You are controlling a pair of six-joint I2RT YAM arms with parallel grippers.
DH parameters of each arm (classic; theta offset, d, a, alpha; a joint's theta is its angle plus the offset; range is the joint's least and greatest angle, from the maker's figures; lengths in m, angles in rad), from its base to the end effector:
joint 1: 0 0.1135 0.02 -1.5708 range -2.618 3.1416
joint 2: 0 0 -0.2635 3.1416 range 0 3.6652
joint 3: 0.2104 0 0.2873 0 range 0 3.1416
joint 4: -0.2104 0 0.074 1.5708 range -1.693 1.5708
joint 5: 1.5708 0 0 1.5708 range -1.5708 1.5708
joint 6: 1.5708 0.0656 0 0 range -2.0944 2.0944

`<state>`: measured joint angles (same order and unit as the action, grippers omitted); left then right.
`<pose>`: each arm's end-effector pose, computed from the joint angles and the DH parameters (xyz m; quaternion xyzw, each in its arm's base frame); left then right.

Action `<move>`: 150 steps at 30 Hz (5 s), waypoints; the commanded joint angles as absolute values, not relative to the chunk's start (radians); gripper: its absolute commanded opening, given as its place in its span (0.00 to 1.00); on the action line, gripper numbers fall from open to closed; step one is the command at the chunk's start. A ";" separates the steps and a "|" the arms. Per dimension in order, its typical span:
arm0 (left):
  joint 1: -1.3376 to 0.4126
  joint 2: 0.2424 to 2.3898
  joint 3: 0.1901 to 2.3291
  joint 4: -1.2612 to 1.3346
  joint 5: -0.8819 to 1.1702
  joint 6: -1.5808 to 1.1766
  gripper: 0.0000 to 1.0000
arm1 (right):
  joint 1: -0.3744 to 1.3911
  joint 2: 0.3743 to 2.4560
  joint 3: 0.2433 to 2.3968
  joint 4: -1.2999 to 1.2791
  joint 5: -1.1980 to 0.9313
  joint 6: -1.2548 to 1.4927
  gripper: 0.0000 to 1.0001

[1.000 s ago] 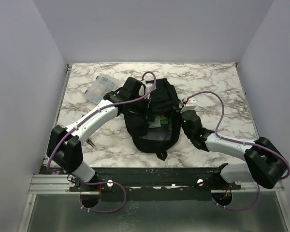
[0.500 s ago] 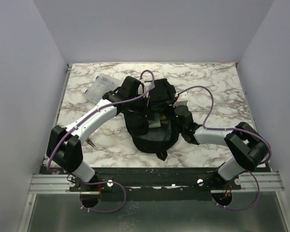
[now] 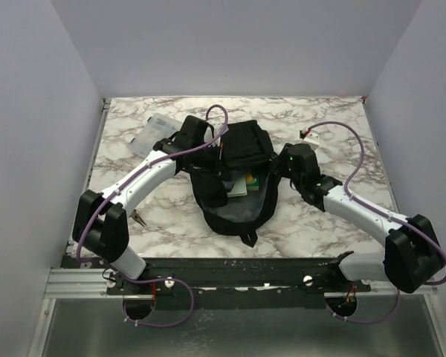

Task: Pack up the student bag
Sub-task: Zip the student bag at the center of the board.

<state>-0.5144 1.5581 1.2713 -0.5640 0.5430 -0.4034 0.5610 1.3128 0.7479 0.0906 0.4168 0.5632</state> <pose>0.3219 -0.2209 0.2572 0.1443 0.8950 -0.3753 0.1931 0.3032 0.1591 0.2074 0.1088 0.8349 0.1224 0.5256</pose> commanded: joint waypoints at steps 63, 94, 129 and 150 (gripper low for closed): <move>-0.500 1.576 1.262 -0.510 0.706 -0.443 0.00 | 0.510 1.621 0.769 0.374 0.384 0.990 0.41; -0.596 1.536 1.340 -0.383 0.576 -0.582 0.82 | 0.502 1.319 0.796 -0.169 -0.034 0.316 0.00; -0.580 2.004 1.667 -0.245 0.631 -0.732 0.70 | 0.744 0.883 0.450 -0.175 -0.451 0.792 0.00; -0.785 1.095 0.862 -0.251 0.310 -0.717 0.72 | 0.590 0.836 0.535 -0.394 -0.240 0.942 0.93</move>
